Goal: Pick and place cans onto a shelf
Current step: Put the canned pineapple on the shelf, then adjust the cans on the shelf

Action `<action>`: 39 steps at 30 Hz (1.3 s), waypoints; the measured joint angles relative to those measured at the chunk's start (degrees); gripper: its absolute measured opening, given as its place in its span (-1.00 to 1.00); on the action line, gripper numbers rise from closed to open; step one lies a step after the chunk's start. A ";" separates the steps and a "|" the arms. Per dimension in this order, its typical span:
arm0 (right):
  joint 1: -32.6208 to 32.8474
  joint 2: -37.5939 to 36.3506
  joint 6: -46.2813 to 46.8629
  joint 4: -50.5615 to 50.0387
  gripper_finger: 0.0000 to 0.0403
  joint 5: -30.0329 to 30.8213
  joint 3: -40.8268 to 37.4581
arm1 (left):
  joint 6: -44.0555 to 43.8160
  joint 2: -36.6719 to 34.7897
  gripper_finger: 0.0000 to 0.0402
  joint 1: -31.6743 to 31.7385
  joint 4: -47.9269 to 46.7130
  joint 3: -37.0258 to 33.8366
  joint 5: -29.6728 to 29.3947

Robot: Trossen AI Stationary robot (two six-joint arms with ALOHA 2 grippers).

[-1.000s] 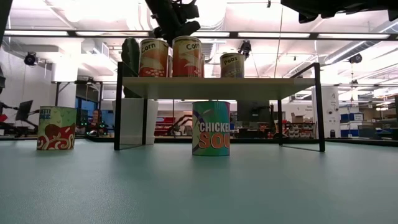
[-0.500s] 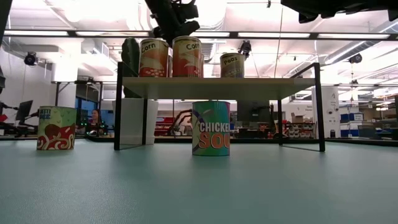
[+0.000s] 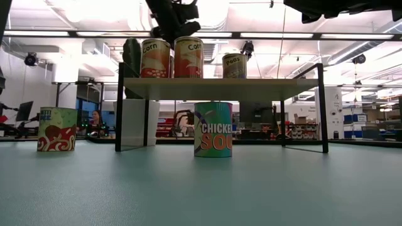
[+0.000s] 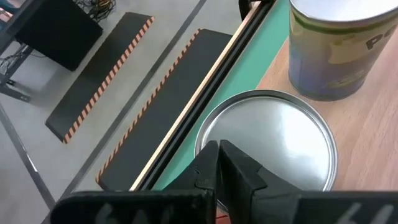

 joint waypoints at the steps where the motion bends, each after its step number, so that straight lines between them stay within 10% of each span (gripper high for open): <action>1: -0.01 0.00 0.00 0.00 -0.96 0.01 0.00 | -0.17 -0.10 -1.00 -0.06 -0.21 0.00 0.01; 27: -0.01 0.00 -0.03 0.00 -0.96 0.01 0.00 | -2.57 -3.42 -1.00 -1.49 -1.20 0.00 0.04; 39: -0.01 0.00 -0.19 -0.02 -0.96 0.01 0.00 | -1.92 -6.20 -1.00 -12.73 -0.79 0.00 0.37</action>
